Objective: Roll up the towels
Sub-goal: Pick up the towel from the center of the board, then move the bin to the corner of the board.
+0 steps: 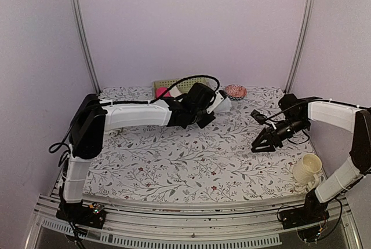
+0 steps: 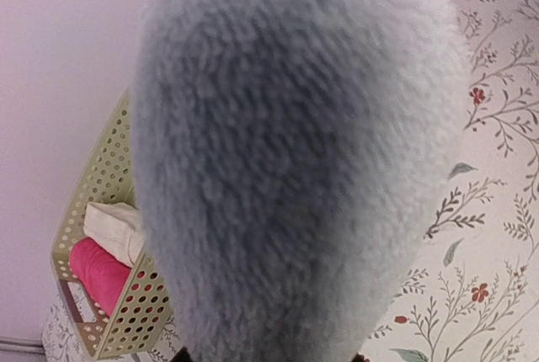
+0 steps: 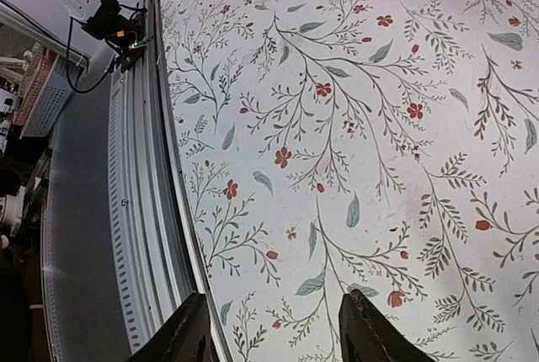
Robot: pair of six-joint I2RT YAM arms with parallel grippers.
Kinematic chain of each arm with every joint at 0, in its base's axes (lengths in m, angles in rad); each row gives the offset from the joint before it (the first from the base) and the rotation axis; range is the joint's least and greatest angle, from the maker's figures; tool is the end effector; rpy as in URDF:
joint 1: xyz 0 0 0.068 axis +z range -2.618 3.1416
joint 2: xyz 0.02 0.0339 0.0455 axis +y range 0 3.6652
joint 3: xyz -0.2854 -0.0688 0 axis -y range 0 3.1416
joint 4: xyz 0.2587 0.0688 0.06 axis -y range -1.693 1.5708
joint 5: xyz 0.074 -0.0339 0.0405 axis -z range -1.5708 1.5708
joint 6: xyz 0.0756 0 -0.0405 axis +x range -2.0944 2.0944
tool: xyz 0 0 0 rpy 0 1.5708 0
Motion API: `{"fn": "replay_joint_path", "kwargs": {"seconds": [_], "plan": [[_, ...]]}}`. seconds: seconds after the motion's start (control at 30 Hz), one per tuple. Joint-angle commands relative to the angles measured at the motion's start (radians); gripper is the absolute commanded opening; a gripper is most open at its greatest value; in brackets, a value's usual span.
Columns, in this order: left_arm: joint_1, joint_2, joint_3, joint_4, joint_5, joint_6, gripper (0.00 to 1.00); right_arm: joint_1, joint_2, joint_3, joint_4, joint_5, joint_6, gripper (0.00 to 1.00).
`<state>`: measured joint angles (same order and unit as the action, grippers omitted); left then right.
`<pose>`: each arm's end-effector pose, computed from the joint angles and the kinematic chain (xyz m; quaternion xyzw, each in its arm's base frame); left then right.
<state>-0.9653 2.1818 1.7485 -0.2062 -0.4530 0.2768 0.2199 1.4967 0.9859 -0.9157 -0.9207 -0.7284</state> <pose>0.3446 -0.4397 0.2084 0.4247 0.7668 0.0412 0.4796 0.2514 0.1179 0.2055 -0.4365 0.7804 0.4126 0.1740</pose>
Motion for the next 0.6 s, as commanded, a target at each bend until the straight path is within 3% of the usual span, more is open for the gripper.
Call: {"fn": "replay_joint_path", "kwargs": {"seconds": [0.0,0.2,0.33,0.57], "plan": [[0.060,0.060,0.165,-0.069,0.021,-0.112,0.00,-0.008,-0.018,-0.021,0.095,0.024,0.024,0.55],[0.133,0.150,0.418,-0.134,0.108,-0.242,0.00,-0.008,0.004,-0.027,0.107,0.030,0.028,0.55],[0.194,0.220,0.567,-0.172,0.238,-0.366,0.00,-0.008,0.014,-0.024,0.106,0.021,0.023,0.54],[0.331,0.285,0.608,-0.050,0.503,-0.665,0.00,-0.008,0.033,-0.024,0.107,0.020,0.021,0.54]]}}
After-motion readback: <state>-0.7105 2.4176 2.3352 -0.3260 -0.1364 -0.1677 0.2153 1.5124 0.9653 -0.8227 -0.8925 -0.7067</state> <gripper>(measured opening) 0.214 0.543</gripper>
